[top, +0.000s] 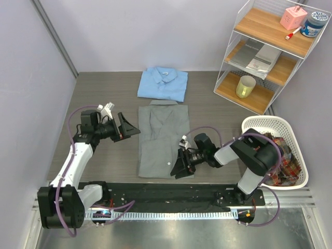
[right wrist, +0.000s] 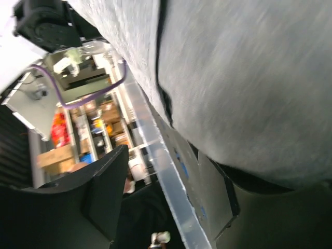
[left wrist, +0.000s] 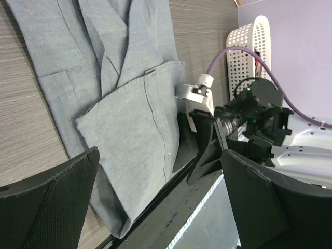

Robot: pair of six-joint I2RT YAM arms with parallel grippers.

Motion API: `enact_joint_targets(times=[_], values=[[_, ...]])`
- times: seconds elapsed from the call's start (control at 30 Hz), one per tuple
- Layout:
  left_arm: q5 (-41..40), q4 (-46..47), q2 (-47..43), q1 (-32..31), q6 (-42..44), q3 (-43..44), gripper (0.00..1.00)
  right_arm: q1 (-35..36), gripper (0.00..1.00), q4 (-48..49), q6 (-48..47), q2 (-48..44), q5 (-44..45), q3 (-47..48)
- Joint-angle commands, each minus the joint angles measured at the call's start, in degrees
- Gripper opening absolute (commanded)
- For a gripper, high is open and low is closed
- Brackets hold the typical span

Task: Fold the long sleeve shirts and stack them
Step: Fold the shirt

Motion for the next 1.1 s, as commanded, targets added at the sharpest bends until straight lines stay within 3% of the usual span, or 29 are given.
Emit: enact_joint_targets(times=[0.0,0.1,0.2,0.23,0.3,0.37,0.4,0.43,0.57,0.6,0.67,0.8,0.87,0.97,1.07], values=[[1.9,4.1,1.4,0.3,0.4,2.3,1.00,-1.7,0.61,3.6,1.9,8.4,1.8,1.9],[2.9,4.6,2.5,0.2,0.9,3.0,1.00,-1.3,0.56,9.1,6.5,11.2,-2.1,3.5],[5.6,2.4,4.1,-0.2,3.9,6.8,1.00,0.0,0.56,9.4,9.2,4.6,-4.2,4.9],[5.9,-3.6,4.8,-0.4,9.4,8.8,1.00,0.2,0.56,7.4,9.0,-1.2,-4.5,5.7],[4.0,-10.0,6.2,-2.6,18.1,15.4,1.00,0.3,0.55,-7.5,0.8,-6.3,-3.1,10.3],[0.9,-19.5,6.5,-3.5,33.3,20.9,1.00,-0.1,0.54,-19.7,-5.5,-10.4,-0.2,14.2],[0.4,-23.3,6.3,-4.7,39.1,22.0,1.00,-0.3,0.52,-23.2,-10.2,-10.4,1.5,18.2],[-0.9,-26.4,5.9,-5.7,51.7,22.8,1.00,-0.4,0.51,-24.6,-12.1,-9.8,2.1,19.8],[-9.6,-36.9,0.6,-15.4,74.2,19.2,1.00,-0.6,0.42,-30.7,-21.6,-1.6,3.7,28.5],[-14.0,-36.7,-3.5,-21.2,76.9,17.2,1.00,-0.6,0.40,-30.7,-23.6,2.1,3.8,31.3],[-19.9,-32.6,-8.1,-27.9,78.3,9.7,1.00,-0.6,0.38,-32.9,-25.4,6.4,4.5,34.5],[-40.8,-18.3,-15.3,-49.9,76.8,-0.7,1.00,-1.0,0.33,-35.3,-30.5,14.9,5.5,40.4],[-45.4,-16.4,-14.1,-60.2,74.1,-3.3,1.00,-1.1,0.31,-35.2,-31.4,17.4,5.4,41.0],[-54.7,-10.8,-10.5,-70.8,71.8,-6.1,1.00,-1.3,0.30,-33.9,-30.1,21.2,3.7,40.4],[-59.6,-4.7,-6.2,-76.6,70.5,-7.6,0.99,-1.5,0.30,-31.7,-29.4,22.9,3.0,39.7]])
